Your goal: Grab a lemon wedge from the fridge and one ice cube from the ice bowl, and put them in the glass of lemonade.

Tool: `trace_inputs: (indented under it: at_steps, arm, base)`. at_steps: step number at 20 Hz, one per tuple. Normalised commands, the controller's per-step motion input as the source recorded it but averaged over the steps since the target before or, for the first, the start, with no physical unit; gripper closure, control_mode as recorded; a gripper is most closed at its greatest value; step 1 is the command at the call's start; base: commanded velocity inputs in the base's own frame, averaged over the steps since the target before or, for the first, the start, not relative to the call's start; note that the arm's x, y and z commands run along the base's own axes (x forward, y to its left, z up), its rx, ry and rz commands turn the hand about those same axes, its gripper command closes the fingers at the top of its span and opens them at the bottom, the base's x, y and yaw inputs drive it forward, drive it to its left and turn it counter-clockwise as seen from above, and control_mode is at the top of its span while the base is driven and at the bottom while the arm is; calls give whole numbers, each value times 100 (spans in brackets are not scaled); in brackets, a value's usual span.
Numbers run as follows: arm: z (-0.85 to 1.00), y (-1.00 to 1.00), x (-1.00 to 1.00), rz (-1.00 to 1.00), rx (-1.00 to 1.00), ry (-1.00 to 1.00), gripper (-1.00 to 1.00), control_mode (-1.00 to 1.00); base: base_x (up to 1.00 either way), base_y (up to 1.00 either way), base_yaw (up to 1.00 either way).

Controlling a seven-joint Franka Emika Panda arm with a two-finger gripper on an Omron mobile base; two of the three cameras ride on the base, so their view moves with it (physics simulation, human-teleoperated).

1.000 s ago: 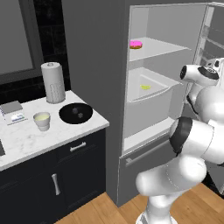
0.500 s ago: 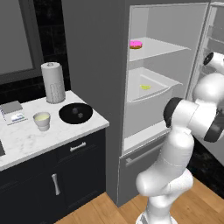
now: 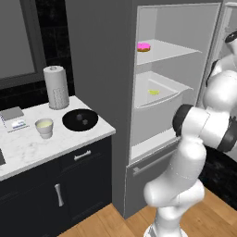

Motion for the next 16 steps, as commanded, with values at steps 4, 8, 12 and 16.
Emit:
trace_inputs:
  at_steps: [4, 8, 12, 16]
  arm:
    - [-18, 100, -5, 6, 2, -21, -100, -100]
    - [-21, 97, 0, 6, 26, -13, -100, -100]
    - [-25, 76, 0, 11, 51, -9, -100, -100]
    - [-38, 46, -9, 16, 67, -16, -100, -100]
  base:
    - [0, 0, 0]
    - [0, 0, 0]
    - [0, 0, 0]
    - [0, 0, 0]
